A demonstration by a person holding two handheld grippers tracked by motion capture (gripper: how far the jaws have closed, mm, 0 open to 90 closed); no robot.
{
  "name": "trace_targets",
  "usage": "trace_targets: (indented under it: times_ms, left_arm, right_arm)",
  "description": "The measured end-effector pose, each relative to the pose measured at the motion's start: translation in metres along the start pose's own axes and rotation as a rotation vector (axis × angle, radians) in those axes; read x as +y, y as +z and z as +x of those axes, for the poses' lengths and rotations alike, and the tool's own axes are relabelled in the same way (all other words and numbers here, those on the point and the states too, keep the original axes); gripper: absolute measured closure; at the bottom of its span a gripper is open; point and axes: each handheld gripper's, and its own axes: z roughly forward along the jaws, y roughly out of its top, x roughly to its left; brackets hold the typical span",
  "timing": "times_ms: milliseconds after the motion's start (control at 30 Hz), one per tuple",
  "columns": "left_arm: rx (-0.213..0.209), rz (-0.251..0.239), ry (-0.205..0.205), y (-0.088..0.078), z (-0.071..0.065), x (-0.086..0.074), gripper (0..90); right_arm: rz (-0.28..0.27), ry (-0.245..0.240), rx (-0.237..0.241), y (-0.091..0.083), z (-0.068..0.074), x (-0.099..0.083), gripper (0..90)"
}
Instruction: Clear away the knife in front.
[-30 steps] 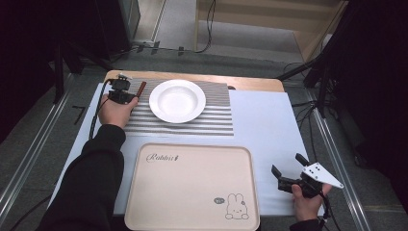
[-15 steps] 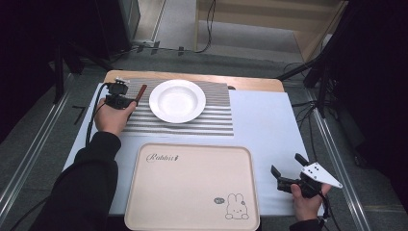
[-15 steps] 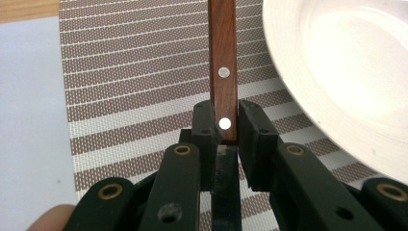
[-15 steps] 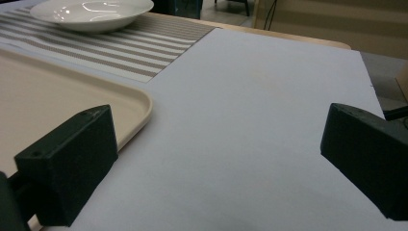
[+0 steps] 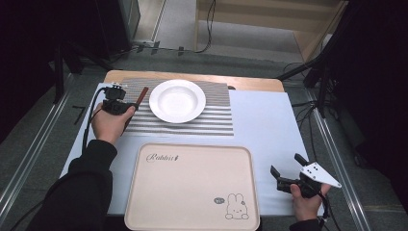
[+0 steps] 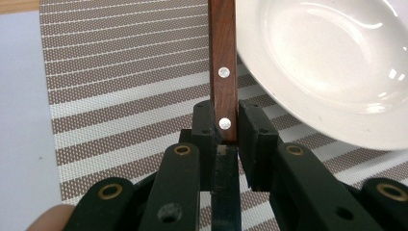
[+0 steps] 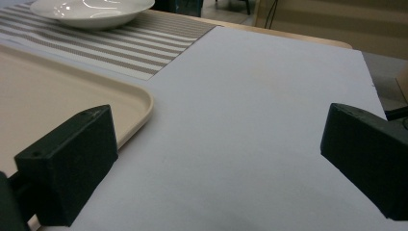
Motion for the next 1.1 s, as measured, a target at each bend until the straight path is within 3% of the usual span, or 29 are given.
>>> trace_targets:
  times_ms: [467, 700, 1100]
  left_arm:
    - [-0.029, -0.033, 0.043, -0.018, -0.014, -0.017, 77.7]
    - [-0.015, -0.062, 0.082, -0.029, -0.024, -0.031, 77.8]
    - [-0.05, -0.068, 0.084, -0.039, -0.031, -0.055, 77.8]
  right_arm:
    - [0.0, -0.001, 0.0, 0.0, 0.0, 0.0, 0.0]
    - [-0.001, -0.001, 0.002, 0.0, 0.0, 0.0, 0.0]
    - [0.0, -0.001, -0.003, 0.0, 0.0, 0.0, 0.0]
